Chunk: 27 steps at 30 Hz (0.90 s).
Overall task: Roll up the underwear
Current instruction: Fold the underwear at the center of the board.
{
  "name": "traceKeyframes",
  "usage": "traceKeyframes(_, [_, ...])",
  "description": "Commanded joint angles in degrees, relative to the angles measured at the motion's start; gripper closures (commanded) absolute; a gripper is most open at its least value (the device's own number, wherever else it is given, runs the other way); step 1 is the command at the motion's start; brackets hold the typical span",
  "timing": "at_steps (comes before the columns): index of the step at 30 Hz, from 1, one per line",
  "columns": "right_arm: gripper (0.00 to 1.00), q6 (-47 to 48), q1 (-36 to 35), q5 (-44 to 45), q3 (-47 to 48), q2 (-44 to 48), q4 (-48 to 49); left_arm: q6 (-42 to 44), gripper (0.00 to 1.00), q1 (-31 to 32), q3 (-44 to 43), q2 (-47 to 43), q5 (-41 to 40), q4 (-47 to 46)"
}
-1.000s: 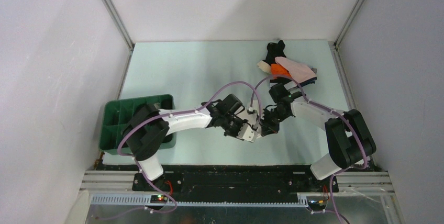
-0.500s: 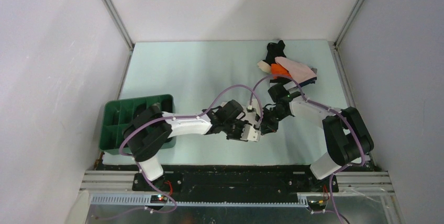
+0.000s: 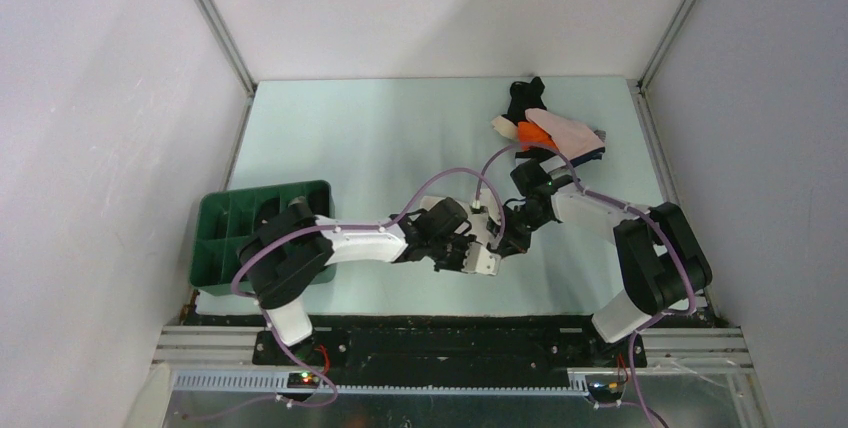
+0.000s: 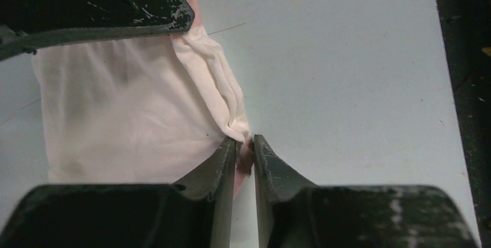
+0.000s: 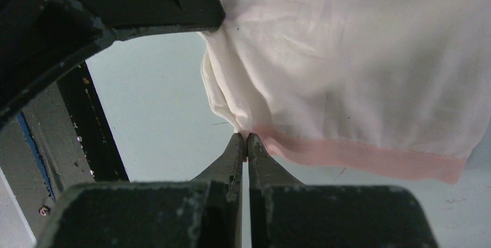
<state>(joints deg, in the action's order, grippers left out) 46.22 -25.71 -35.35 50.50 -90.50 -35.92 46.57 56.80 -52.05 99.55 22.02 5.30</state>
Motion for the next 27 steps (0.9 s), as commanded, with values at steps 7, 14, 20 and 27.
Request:
traceKeyframes(7, [1.00,0.3,0.0,0.0,2.0,-0.5,0.0,0.9,1.00,-0.3,-0.6,2.9,-2.8,5.3])
traceKeyframes(14, [1.00,0.1,0.3,-1.3,2.1,2.8,-4.8,9.4,1.00,-4.7,-11.0,0.4,4.9,22.6])
traceKeyframes(20, [1.00,-2.9,1.7,-5.3,4.3,3.1,-10.5,13.7,1.00,-7.0,-17.4,2.8,8.4,30.6])
traceKeyframes(27, [1.00,-4.8,7.2,-8.5,9.4,-1.1,-13.1,19.7,1.00,-10.2,-21.2,5.0,10.8,35.4])
